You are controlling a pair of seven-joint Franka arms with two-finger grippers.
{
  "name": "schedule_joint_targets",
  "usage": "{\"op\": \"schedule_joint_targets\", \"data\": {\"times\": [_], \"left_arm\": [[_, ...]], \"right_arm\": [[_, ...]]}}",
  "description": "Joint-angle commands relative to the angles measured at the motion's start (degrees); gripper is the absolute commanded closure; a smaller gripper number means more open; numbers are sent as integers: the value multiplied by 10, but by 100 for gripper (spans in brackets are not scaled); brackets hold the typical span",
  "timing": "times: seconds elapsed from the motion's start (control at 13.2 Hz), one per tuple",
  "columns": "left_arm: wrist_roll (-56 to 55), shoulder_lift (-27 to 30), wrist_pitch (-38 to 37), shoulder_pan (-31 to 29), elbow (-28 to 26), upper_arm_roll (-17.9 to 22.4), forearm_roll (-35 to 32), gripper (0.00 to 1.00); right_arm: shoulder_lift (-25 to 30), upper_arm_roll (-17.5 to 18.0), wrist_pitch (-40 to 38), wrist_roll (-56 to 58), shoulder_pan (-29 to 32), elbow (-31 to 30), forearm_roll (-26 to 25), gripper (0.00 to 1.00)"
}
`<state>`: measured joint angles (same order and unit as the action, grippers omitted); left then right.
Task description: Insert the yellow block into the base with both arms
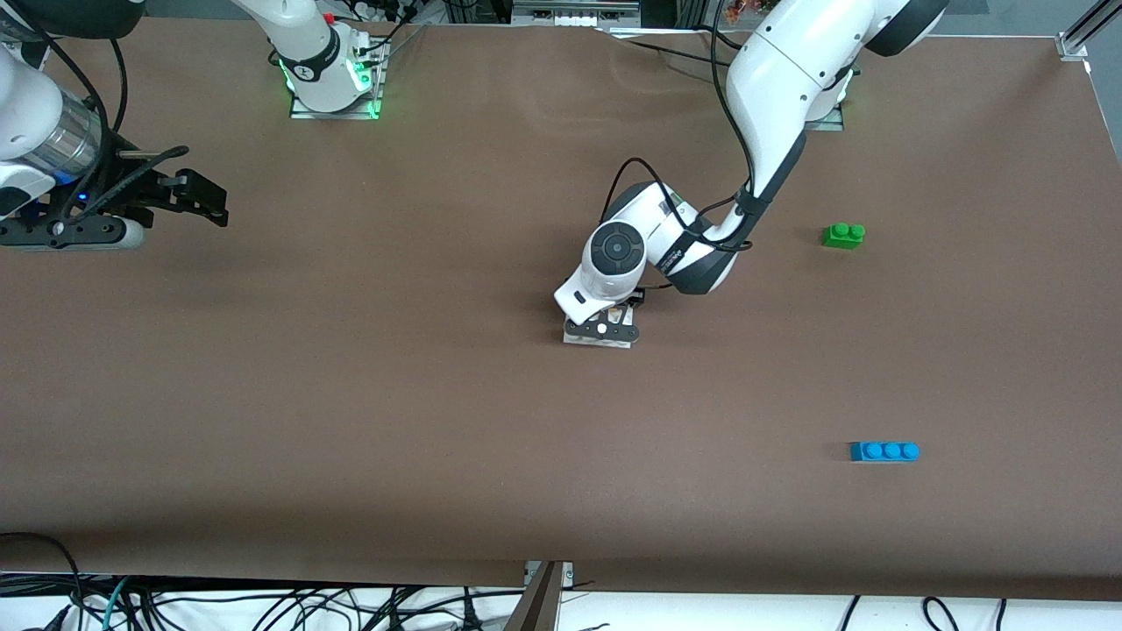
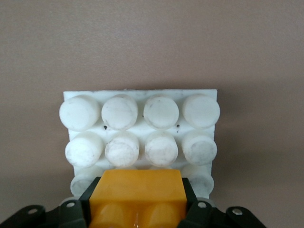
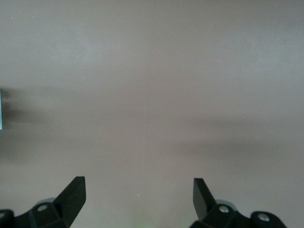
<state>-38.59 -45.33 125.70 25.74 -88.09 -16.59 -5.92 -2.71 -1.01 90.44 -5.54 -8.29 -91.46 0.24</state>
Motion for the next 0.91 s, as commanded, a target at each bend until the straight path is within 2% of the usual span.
{"op": "schedule_joint_targets", "data": {"times": [0.0, 0.83], "left_arm": [[-37, -19, 2, 7, 6, -4, 7, 79], [-33, -12, -3, 18, 7, -6, -1, 80]], "right_arm": [[-4, 1, -2, 9, 3, 10, 8, 0], [-4, 3, 8, 8, -4, 11, 8, 0]]}}
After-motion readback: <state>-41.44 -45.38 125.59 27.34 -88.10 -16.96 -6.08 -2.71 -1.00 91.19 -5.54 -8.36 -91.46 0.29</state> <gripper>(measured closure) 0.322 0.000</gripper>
